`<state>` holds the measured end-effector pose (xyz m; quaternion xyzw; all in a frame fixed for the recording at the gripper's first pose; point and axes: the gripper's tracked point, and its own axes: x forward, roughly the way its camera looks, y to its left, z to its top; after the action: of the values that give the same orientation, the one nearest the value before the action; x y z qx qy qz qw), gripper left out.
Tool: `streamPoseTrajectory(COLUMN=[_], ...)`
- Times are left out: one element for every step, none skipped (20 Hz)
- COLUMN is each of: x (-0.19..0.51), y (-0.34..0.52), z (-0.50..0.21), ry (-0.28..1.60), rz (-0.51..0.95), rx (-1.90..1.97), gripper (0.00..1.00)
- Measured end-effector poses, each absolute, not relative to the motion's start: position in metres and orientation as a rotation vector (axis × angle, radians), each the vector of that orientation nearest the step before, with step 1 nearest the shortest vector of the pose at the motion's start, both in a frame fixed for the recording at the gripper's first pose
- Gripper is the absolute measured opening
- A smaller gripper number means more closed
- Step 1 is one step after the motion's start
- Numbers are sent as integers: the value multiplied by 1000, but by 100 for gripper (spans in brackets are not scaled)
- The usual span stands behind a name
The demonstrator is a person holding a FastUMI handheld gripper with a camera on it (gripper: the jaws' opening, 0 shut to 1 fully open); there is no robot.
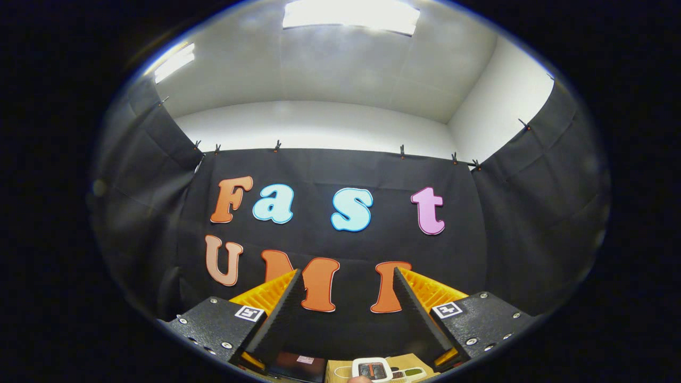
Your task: Open the toaster oven, put the food inside, and close the toaster oven door.
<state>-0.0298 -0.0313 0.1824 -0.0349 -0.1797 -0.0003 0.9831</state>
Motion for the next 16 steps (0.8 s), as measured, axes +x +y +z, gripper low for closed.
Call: streamPoseTrajectory(x=[-30, -31, -31, -32, -32, -32, -31, -31, -31, -31, -29, -29, -29, -28, -26, -26], y=[-31, -31, -30, -30, -29, -29, -28, -29, -29, -29, -28, -29, -29, -31, -31, -32], z=[183, 182, 183, 183, 183, 183, 183, 183, 182, 181, 181, 181, 181, 181, 181, 181], ry=[-360, -360, -360, -359, -360, -359, -357, -355, -352, -346, -342, -337, -332, -333, -332, -332], rz=[0, 5, 12, 21, 26, 32, 37, 38, 37, 35, 37, 34, 27, 17, 4, -6], rx=[-71, -71, -71, -71, -67, -65, -63, -62, -61, -60, -63, -64, -65, -67, -67, -69], gripper=[99, 99, 99, 99, 99, 99, 99, 99, 99, 99, 99, 99, 99, 99, 99, 99])
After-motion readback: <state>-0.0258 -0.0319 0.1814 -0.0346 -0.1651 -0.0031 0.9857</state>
